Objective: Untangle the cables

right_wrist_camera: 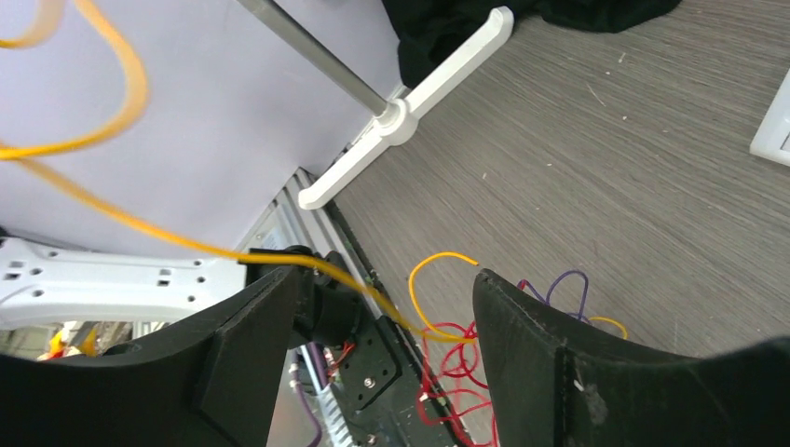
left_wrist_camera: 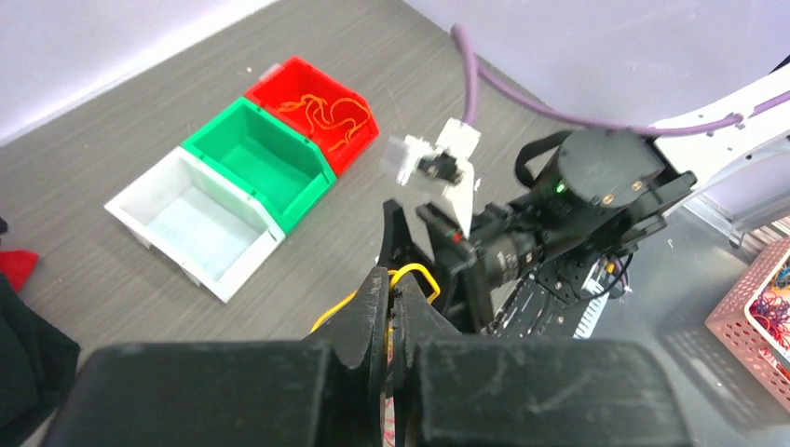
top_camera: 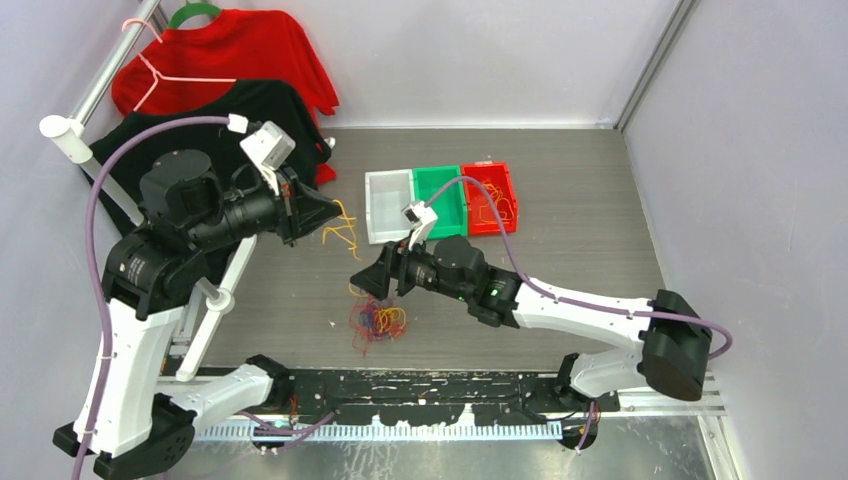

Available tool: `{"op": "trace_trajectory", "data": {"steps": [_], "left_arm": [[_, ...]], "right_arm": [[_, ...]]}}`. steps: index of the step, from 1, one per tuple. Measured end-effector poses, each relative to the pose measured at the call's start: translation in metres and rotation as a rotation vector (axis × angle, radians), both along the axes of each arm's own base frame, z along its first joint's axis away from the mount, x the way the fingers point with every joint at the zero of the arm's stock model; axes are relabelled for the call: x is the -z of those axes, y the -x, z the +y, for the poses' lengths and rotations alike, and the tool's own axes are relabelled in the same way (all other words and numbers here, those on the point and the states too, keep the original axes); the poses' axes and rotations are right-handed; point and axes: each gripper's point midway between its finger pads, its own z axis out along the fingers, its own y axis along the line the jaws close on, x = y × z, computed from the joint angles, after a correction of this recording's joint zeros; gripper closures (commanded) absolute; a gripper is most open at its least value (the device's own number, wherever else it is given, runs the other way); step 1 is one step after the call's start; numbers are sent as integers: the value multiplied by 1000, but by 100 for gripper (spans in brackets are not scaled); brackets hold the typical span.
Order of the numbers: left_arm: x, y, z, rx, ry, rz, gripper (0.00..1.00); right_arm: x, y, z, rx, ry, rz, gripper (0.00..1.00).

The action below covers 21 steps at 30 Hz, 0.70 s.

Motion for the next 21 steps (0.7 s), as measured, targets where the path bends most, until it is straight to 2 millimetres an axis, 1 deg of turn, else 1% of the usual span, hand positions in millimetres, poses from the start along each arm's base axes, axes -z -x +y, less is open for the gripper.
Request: {"op": "trace_trajectory", "data": {"steps": [3,9,13,17,21], "left_arm": [[-12,-1,0,-4,11,-25,100],[-48,1,2,-4,48,-106,100],[-68,5,4,-5,71,-154,100],[-87,9,6,-9,90,-203,100],[-98,8,11,-33,94,-255,100]], "right_arm": [[11,-5,8,10,24,-5,28],[31,-16,22,49,67,-7,33],[49,-25,24,87,107,1,39],[66,-33,24,126,140,10,42],[80,-36,20,156,145,24,42]]}}
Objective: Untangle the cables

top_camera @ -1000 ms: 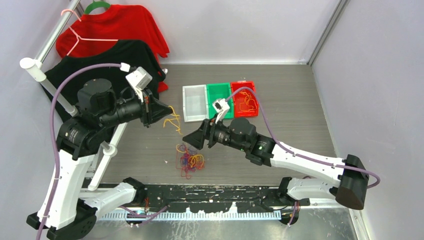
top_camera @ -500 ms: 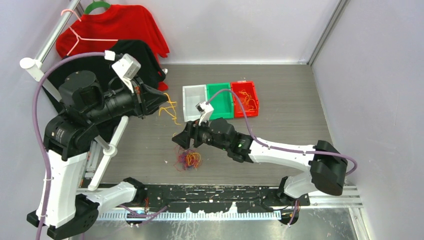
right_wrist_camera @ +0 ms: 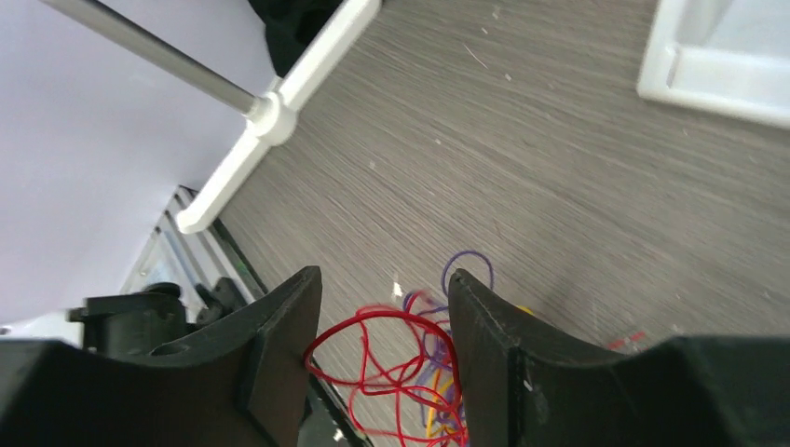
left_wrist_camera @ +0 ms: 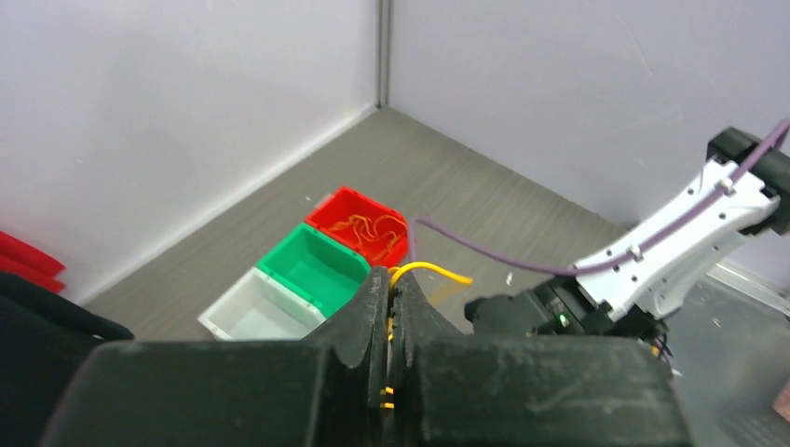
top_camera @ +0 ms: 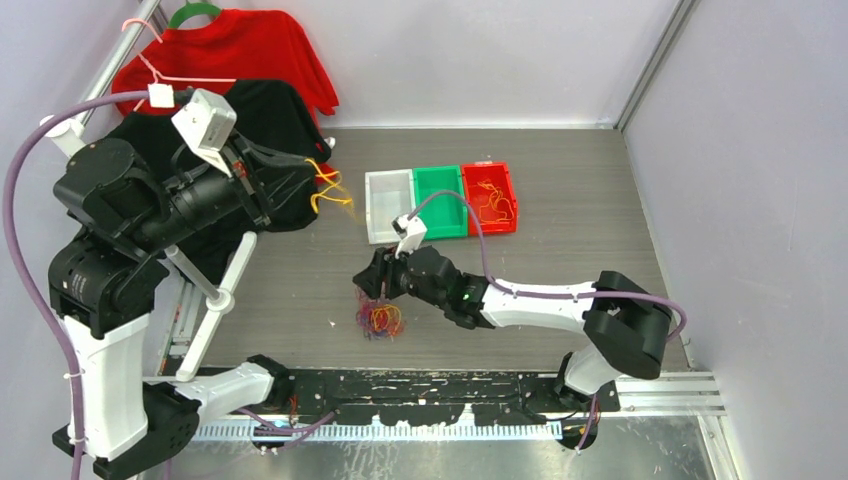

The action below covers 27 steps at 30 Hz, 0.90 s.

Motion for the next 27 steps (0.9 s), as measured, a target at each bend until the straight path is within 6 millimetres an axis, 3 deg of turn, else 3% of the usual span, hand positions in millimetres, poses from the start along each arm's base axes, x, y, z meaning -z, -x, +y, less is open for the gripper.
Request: {"op": "trace_trajectory", "data": {"steps": [9,12,15,18,23,27], "left_arm": [[-42,-16,25,-169,38,-178,100],[-50,-18,30,-202,42,-208,100],[-49,-14,31,-197,40,-208,100],[-35,-12,29,-181,24,-184,100],[21,-18,21,-146,-49,-64,100],[69,-18,9,-80,-119,65,100]], "right_arm": [[82,9,-34,68,115,97,40],[98,12,-44,81,144,116,28],[97,15,-49,78,159,116,9],[67,19,-55,54,151,82,0],[-42,25,-53,-27,44,-65,0],[-127,37,-63,-92,-45,-207,0]]}}
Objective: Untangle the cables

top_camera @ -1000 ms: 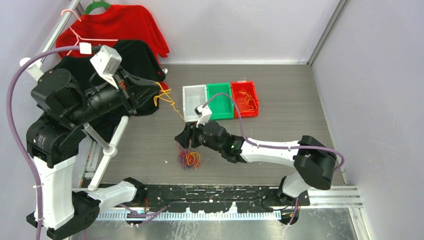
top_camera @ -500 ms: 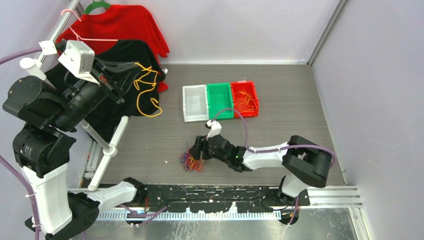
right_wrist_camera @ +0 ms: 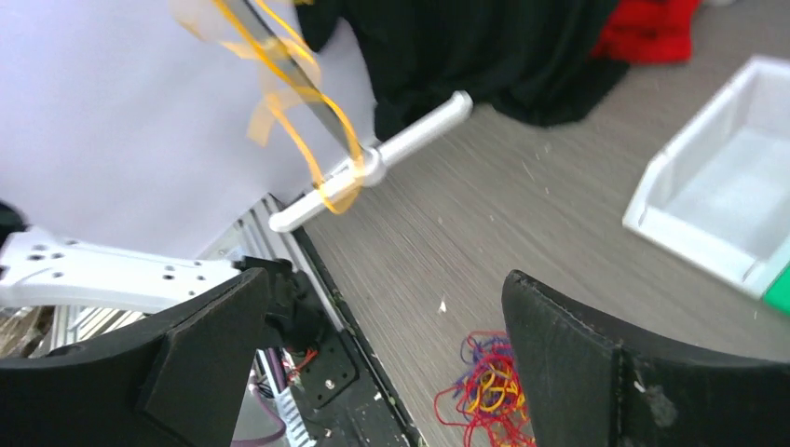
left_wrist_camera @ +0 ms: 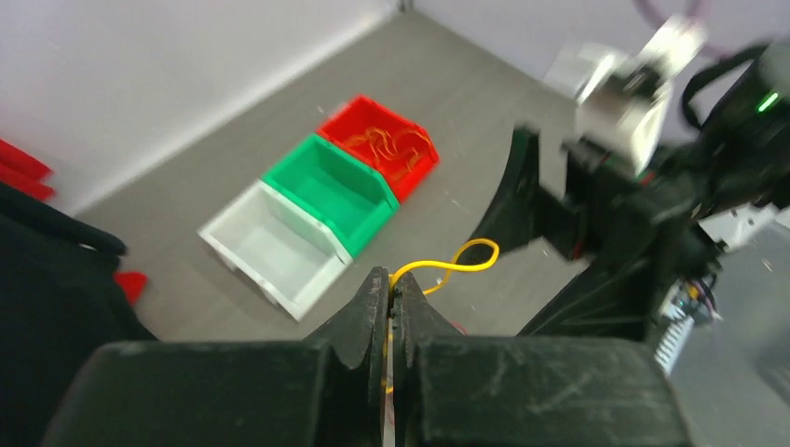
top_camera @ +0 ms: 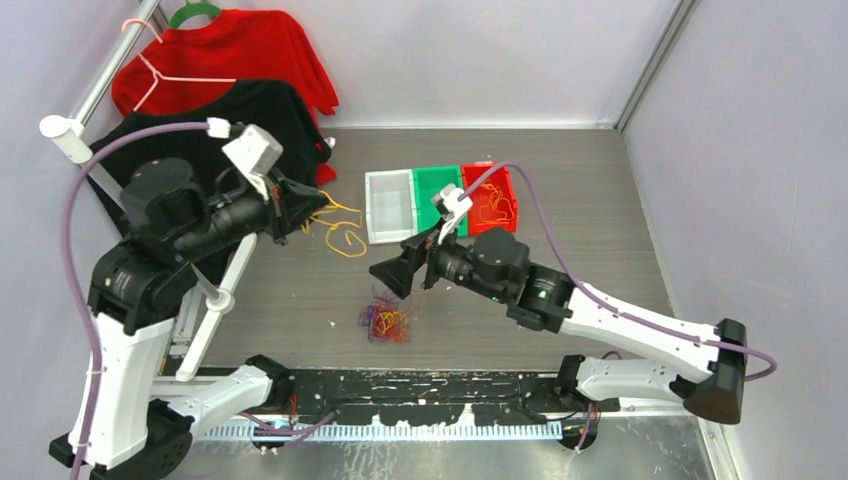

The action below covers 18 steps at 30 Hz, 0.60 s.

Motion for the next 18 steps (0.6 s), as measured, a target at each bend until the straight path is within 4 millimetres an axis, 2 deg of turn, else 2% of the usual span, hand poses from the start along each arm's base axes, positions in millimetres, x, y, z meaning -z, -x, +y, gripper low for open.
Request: {"op": "trace_trajectory", "data": {"steps": [3,5,10,14,18], "left_arm": [[22,4,-8,49,-22,72,100],[38,7,-12,80,-36,122,100],[50,19,-16,130,-25,177,100],[50,30,-20,169,-1,200,100],[53,39,-26,219,24,245,100]], "right_arm": [[-36,10,-7,-49,-38,-86,0],[-45,15,-8,-82,-42,-132,0],[-39,21,2,-159,-7,-180,5],[-30,19,17,-199,22,-200,10],[-29,13,28,-209,22,-239,14]]}}
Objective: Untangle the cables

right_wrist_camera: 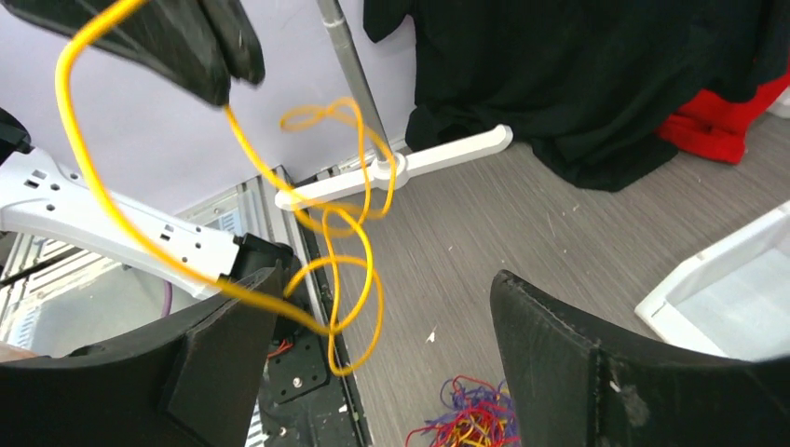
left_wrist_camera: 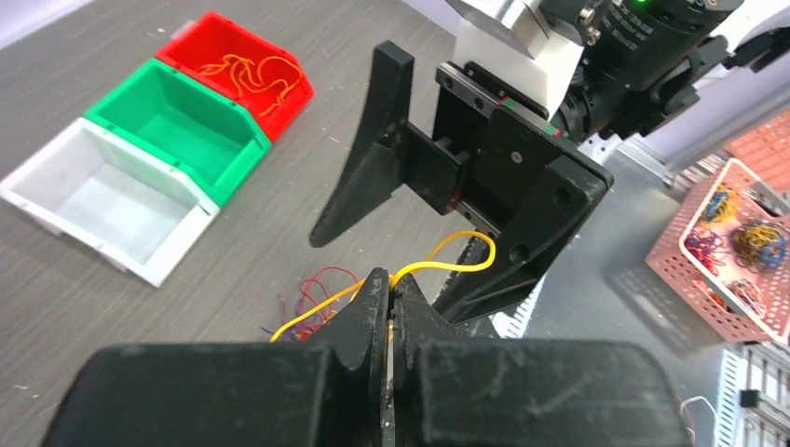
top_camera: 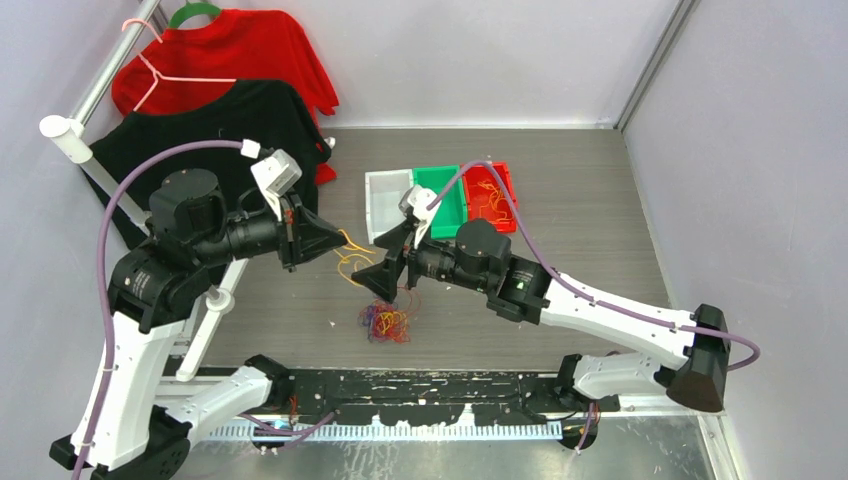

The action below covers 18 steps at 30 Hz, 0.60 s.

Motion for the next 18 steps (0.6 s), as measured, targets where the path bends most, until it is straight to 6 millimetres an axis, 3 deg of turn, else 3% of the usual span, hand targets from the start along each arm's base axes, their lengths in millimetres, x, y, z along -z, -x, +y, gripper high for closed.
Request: {"op": "trace_trajectory", "data": {"steps": [5,7,10,11,12,13,15,18], "left_arm": [[6,7,-5,35,20,61,100],[8,9,-7,43,26,84,100],[11,11,-8,48,34,111,100],[12,11,-9,49,37,119,99],[12,11,-9,49,38,126,94],[12,11,-9,48,40,128,83],[12,11,-9,43,40,121,58],[14,3,-4,-4,15,100,5]], "right_arm": [[-11,-1,9,-23,-48,-51,20],[-19,-1,13,-36,-72,-68,38],[-27,2,18,-66,-97,-95,78],[-29,4,20,-84,-99,-98,86],[-31,5,22,-93,-99,-107,91],[-31,5,25,-100,-99,-106,97],[-30,5,26,-102,-95,-105,99],[-27,-4,21,-68,-82,-88,99]]}}
